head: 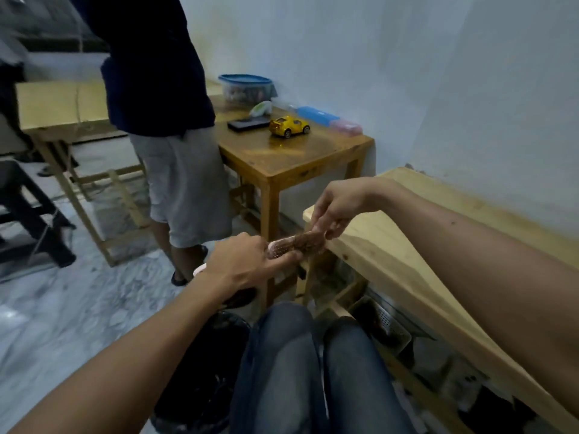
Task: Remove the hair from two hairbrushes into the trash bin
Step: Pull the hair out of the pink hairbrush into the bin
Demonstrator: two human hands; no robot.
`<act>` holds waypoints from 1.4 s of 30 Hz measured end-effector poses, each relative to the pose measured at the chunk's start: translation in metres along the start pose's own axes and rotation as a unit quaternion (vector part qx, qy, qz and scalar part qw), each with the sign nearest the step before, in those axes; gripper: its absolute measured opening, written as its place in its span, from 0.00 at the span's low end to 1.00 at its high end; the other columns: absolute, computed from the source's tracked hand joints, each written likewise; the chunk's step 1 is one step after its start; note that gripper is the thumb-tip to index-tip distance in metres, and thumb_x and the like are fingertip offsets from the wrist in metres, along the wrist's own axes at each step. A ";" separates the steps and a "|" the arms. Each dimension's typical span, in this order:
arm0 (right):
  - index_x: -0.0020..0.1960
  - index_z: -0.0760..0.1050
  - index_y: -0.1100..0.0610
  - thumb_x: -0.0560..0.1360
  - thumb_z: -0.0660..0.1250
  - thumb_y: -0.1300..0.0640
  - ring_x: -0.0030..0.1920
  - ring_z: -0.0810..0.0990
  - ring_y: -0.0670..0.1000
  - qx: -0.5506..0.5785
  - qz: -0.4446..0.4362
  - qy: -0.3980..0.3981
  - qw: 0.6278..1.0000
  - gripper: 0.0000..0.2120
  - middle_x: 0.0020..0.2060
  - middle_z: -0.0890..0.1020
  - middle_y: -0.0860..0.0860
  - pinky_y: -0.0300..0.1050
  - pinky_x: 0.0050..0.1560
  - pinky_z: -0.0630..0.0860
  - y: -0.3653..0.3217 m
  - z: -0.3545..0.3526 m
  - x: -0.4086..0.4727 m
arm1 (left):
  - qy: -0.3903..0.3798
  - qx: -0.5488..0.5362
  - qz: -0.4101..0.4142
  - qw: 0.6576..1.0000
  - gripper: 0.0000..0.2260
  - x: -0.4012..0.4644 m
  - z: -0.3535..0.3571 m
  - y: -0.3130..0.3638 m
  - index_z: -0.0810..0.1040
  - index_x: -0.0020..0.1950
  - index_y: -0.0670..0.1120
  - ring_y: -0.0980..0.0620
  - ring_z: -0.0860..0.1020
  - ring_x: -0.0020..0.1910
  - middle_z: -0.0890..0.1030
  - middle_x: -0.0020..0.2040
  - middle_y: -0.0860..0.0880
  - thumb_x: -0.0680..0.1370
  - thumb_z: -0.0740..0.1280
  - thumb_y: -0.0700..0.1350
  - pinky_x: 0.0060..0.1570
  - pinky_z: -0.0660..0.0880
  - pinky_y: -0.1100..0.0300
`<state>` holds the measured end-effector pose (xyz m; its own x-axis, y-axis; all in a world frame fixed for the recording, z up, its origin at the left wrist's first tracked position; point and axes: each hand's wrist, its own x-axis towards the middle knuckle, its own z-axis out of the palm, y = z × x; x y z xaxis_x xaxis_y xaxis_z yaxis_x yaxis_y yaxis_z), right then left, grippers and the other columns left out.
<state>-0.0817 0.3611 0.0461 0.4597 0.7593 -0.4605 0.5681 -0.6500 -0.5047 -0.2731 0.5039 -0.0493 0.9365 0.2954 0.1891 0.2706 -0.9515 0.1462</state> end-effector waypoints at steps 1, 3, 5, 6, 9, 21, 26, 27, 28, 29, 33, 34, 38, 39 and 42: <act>0.51 0.88 0.58 0.76 0.75 0.60 0.45 0.87 0.49 -0.007 -0.013 0.005 1.000 0.05 0.46 0.88 0.53 0.40 0.46 0.84 -0.007 0.004 0.008 | 0.006 0.018 -0.016 1.000 0.39 -0.007 -0.001 -0.007 0.77 0.33 0.45 0.49 0.77 0.28 0.78 0.29 0.49 0.69 0.50 0.80 0.28 0.73 0.55; 0.50 0.88 0.58 0.76 0.75 0.61 0.46 0.88 0.50 -0.015 -0.034 -0.007 0.999 0.04 0.45 0.89 0.52 0.41 0.47 0.84 -0.021 0.016 0.023 | 0.006 0.038 -0.047 0.998 0.38 -0.022 -0.002 -0.022 0.75 0.33 0.45 0.49 0.76 0.29 0.77 0.30 0.49 0.68 0.50 0.80 0.29 0.74 0.55; 0.51 0.87 0.58 0.77 0.74 0.61 0.45 0.89 0.48 -0.022 -0.048 -0.029 0.998 0.04 0.45 0.89 0.52 0.39 0.44 0.84 -0.037 0.031 0.037 | -0.011 0.040 -0.075 0.996 0.37 -0.038 -0.002 -0.037 0.73 0.34 0.47 0.48 0.77 0.31 0.77 0.31 0.50 0.68 0.49 0.81 0.33 0.77 0.53; 0.51 0.87 0.58 0.77 0.74 0.61 0.44 0.88 0.47 -0.031 -0.058 -0.037 0.997 0.05 0.45 0.89 0.52 0.37 0.43 0.83 -0.045 0.041 0.044 | -0.022 0.044 -0.087 0.995 0.37 -0.047 -0.002 -0.045 0.73 0.34 0.48 0.48 0.77 0.31 0.77 0.31 0.50 0.67 0.49 0.81 0.34 0.78 0.52; 0.52 0.86 0.59 0.77 0.74 0.60 0.45 0.88 0.48 -0.061 -0.096 -0.056 0.992 0.05 0.45 0.88 0.53 0.38 0.42 0.83 -0.067 0.075 0.068 | -0.052 0.080 -0.132 0.987 0.39 -0.078 0.001 -0.067 0.75 0.31 0.46 0.49 0.76 0.28 0.77 0.29 0.48 0.67 0.49 0.80 0.31 0.76 0.53; 0.45 0.87 0.57 0.75 0.78 0.55 0.41 0.89 0.55 -0.085 -0.204 -0.099 0.970 0.05 0.39 0.89 0.56 0.54 0.52 0.86 -0.083 0.220 0.149 | -0.092 0.105 -0.318 0.938 0.36 -0.199 0.067 -0.107 0.64 0.27 0.44 0.49 0.71 0.23 0.71 0.24 0.49 0.71 0.51 0.78 0.25 0.68 0.58; 0.46 0.88 0.58 0.76 0.77 0.56 0.40 0.89 0.53 -0.105 -0.200 -0.060 0.972 0.06 0.38 0.89 0.55 0.48 0.50 0.86 -0.076 0.233 0.160 | -0.073 0.067 -0.365 0.926 0.37 -0.218 0.093 -0.108 0.62 0.27 0.44 0.49 0.66 0.20 0.65 0.22 0.50 0.70 0.51 0.78 0.23 0.62 0.60; 0.45 0.88 0.58 0.76 0.77 0.56 0.39 0.88 0.52 -0.112 -0.198 -0.047 0.973 0.05 0.37 0.89 0.54 0.48 0.49 0.86 -0.075 0.233 0.162 | -0.067 0.059 -0.370 0.925 0.37 -0.219 0.096 -0.109 0.61 0.27 0.44 0.49 0.66 0.20 0.65 0.22 0.50 0.70 0.51 0.79 0.22 0.62 0.60; 0.45 0.88 0.57 0.76 0.76 0.56 0.38 0.88 0.51 -0.121 -0.193 -0.030 0.973 0.05 0.36 0.88 0.53 0.47 0.48 0.86 -0.074 0.231 0.164 | -0.064 0.052 -0.376 0.923 0.36 -0.222 0.098 -0.110 0.62 0.27 0.45 0.49 0.66 0.20 0.65 0.22 0.50 0.70 0.50 0.79 0.23 0.62 0.60; 0.44 0.88 0.57 0.77 0.75 0.56 0.38 0.86 0.49 -0.129 -0.183 -0.011 0.975 0.06 0.35 0.87 0.51 0.46 0.48 0.84 -0.072 0.228 0.167 | -0.059 0.044 -0.383 0.921 0.36 -0.224 0.100 -0.111 0.62 0.28 0.45 0.49 0.67 0.21 0.65 0.22 0.50 0.70 0.50 0.78 0.23 0.63 0.59; 0.41 0.85 0.62 0.77 0.72 0.56 0.40 0.84 0.51 -0.144 -0.126 0.068 0.979 0.10 0.38 0.87 0.54 0.48 0.43 0.82 -0.061 0.215 0.187 | -0.044 0.021 -0.418 0.907 0.36 -0.236 0.102 -0.119 0.64 0.28 0.45 0.49 0.69 0.22 0.67 0.23 0.49 0.70 0.50 0.79 0.25 0.67 0.58; 0.42 0.84 0.63 0.77 0.71 0.55 0.41 0.84 0.54 -0.150 -0.110 0.090 0.979 0.11 0.40 0.86 0.56 0.50 0.43 0.82 -0.060 0.215 0.192 | -0.042 0.021 -0.427 0.903 0.36 -0.239 0.102 -0.120 0.64 0.28 0.45 0.49 0.69 0.22 0.68 0.24 0.49 0.70 0.50 0.79 0.25 0.67 0.58; 0.44 0.80 0.60 0.77 0.70 0.54 0.46 0.81 0.58 -0.144 -0.072 0.106 0.981 0.09 0.48 0.84 0.60 0.52 0.48 0.80 -0.065 0.225 0.197 | -0.048 0.015 -0.461 0.886 0.36 -0.248 0.102 -0.126 0.63 0.28 0.45 0.49 0.69 0.22 0.68 0.24 0.49 0.69 0.50 0.79 0.25 0.65 0.59; 0.43 0.79 0.58 0.78 0.69 0.55 0.50 0.83 0.59 -0.155 -0.082 0.080 0.981 0.07 0.50 0.85 0.60 0.52 0.52 0.80 -0.068 0.230 0.194 | -0.051 0.016 -0.464 0.884 0.35 -0.249 0.101 -0.126 0.63 0.29 0.45 0.49 0.68 0.22 0.67 0.24 0.49 0.70 0.50 0.79 0.25 0.65 0.59; 0.64 0.81 0.51 0.76 0.67 0.60 0.62 0.80 0.57 -0.139 -0.148 -0.031 0.979 0.17 0.65 0.80 0.55 0.49 0.60 0.79 -0.077 0.247 0.185 | -0.048 0.018 -0.464 0.884 0.35 -0.246 0.100 -0.124 0.62 0.29 0.45 0.49 0.68 0.22 0.67 0.24 0.49 0.71 0.50 0.78 0.26 0.65 0.59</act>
<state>-0.2090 0.5445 -0.1801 0.2093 0.9041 -0.3726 0.8375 -0.3624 -0.4089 -0.5147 0.5411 -0.2113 0.3212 0.9437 -0.0796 0.9379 -0.3053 0.1645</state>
